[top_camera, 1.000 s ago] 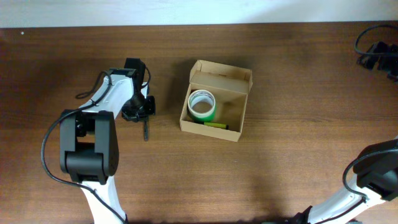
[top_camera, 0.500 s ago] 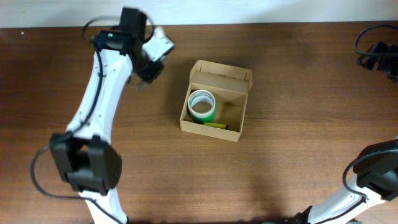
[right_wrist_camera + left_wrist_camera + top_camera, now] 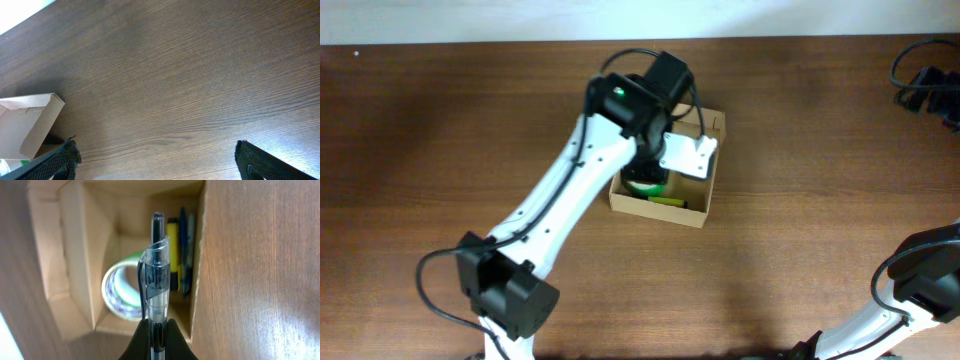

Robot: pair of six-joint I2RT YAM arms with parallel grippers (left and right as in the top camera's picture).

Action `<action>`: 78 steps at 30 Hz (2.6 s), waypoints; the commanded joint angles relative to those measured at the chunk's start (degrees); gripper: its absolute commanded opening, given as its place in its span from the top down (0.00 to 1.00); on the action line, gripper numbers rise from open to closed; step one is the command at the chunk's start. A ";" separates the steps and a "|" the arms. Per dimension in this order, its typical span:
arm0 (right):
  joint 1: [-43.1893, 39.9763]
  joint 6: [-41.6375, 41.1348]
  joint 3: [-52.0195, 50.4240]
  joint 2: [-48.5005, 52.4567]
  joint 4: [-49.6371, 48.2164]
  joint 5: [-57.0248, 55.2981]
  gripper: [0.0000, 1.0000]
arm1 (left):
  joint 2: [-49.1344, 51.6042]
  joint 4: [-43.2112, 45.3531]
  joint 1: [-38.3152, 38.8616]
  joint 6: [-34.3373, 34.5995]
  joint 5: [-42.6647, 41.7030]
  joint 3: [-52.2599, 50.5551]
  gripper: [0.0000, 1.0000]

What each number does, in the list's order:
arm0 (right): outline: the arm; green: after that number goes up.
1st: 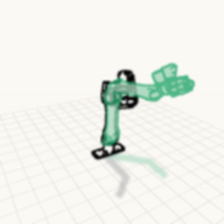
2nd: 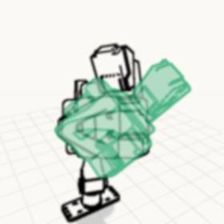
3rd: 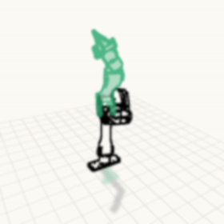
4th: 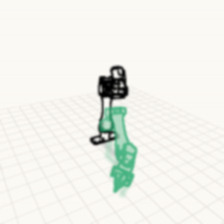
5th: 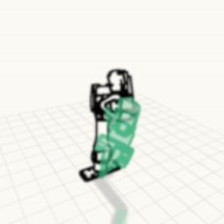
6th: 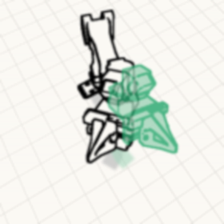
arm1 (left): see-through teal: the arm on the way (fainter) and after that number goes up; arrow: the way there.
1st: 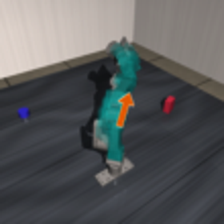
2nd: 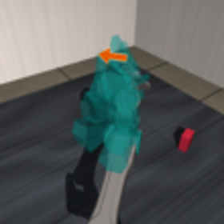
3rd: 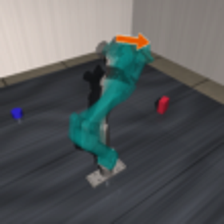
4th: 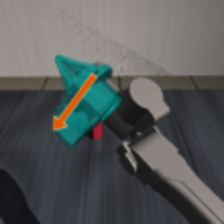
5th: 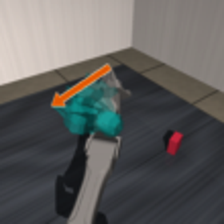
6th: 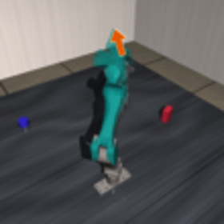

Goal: Pack container
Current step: 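Carry the clear pen with the left gripper and drop it into the box, then withdraw the left gripper and bring the right gripper toward the box lid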

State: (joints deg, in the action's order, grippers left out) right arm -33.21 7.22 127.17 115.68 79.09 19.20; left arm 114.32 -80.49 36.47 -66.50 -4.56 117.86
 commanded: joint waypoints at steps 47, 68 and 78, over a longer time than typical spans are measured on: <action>0.22 -0.85 0.00 -0.11 -4.13 1.11 0.01 | 1.57 -1.18 -3.96 28.63 13.16 19.93 0.33; 6.88 -6.03 -4.83 -0.11 2.14 11.67 0.96 | -0.44 -0.26 -40.87 35.01 -17.31 11.54 0.21; 17.68 -6.05 -27.54 -0.11 -5.75 8.44 0.96 | -0.39 12.04 -41.66 39.93 -17.14 -8.20 0.98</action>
State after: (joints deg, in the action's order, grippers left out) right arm -18.00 0.73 106.41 115.72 75.29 28.73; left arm 113.99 -71.05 -4.95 -29.78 -19.99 114.56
